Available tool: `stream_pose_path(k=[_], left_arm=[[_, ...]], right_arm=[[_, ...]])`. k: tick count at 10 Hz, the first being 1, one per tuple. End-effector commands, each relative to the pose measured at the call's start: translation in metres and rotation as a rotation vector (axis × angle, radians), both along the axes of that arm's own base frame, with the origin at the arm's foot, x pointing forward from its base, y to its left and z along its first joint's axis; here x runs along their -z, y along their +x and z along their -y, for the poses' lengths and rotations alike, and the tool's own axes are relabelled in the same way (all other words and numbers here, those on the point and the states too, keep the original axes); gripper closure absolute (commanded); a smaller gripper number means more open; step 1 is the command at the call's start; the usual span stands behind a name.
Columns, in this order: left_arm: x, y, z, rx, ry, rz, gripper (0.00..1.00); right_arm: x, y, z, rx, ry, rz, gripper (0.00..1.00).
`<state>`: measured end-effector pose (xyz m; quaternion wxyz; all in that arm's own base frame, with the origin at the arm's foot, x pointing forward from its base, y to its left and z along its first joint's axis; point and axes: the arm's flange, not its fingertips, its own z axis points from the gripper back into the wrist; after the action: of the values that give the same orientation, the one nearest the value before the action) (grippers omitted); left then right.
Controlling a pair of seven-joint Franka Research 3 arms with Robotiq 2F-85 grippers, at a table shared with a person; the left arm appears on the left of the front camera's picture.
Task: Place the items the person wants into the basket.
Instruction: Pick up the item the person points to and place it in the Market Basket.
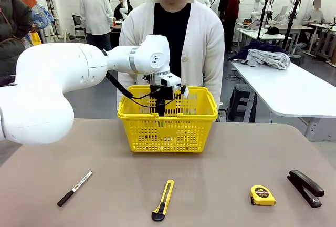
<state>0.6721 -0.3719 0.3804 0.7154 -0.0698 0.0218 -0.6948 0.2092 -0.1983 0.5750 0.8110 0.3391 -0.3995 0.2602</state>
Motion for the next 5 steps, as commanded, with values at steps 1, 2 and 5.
stream_pose_path(k=[1,2,5], left_arm=[[-0.011,0.015,0.01,-0.01,0.014,0.006,0.0],[-0.022,0.009,0.005,-0.024,0.008,-0.011,0.0],[-0.11,-0.073,-0.051,-0.035,0.007,0.067,0.0]], right_arm=[[-0.002,0.001,0.0,-0.008,0.015,0.022,0.0],[-0.002,0.001,0.0,-0.008,0.015,0.022,0.0],[-0.002,0.001,0.0,-0.008,0.015,0.022,0.0]])
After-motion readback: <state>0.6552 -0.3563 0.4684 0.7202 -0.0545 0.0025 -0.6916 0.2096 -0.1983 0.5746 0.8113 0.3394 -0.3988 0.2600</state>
